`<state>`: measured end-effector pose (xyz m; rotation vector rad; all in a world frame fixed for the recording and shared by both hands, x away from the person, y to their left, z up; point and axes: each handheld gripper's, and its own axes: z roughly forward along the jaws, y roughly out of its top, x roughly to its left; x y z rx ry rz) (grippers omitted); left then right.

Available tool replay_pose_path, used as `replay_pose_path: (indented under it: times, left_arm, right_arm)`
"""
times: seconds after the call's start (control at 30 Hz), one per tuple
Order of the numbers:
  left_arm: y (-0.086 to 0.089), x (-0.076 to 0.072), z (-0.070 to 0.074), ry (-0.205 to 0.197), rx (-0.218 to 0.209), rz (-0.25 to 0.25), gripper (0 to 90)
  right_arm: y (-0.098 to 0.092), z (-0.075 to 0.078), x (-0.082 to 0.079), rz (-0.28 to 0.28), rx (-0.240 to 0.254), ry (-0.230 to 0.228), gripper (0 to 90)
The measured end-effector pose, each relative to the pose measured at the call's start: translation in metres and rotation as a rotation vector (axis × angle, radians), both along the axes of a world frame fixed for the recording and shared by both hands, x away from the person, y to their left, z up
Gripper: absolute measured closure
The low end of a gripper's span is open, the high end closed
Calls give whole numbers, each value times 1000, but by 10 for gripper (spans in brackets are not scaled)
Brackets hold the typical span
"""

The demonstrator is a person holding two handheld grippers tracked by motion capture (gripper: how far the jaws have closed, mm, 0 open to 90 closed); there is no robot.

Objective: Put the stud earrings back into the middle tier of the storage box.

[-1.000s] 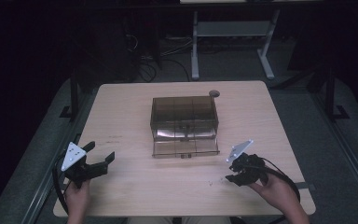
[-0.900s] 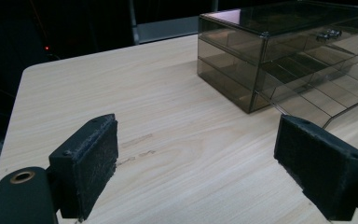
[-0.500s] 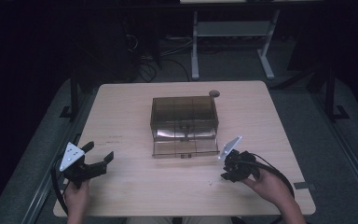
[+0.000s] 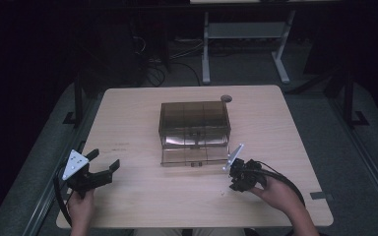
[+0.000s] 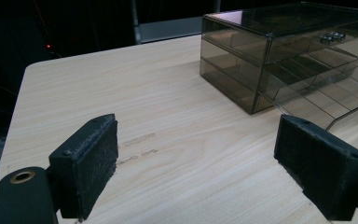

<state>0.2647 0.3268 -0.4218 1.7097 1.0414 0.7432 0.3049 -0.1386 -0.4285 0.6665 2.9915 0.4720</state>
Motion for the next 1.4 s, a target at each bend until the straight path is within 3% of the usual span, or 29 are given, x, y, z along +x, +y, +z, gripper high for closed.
replay_pose_path:
  times: [0.6,0.77,1.17,1.4]
  left_arm:
    - [3,1,0,-6,-22,6,130]
    - [4,1,0,-6,-31,9,130]
    - [5,1,0,-3,-44,14,130]
    - [5,3,0,-2,-40,7,130]
  right_arm:
    - [10,-10,0,39,-79,3,798]
    - [10,-10,0,49,-77,11,848]
    - [7,-7,-1,52,-51,20,854]
    - [8,8,0,60,-9,9,855]
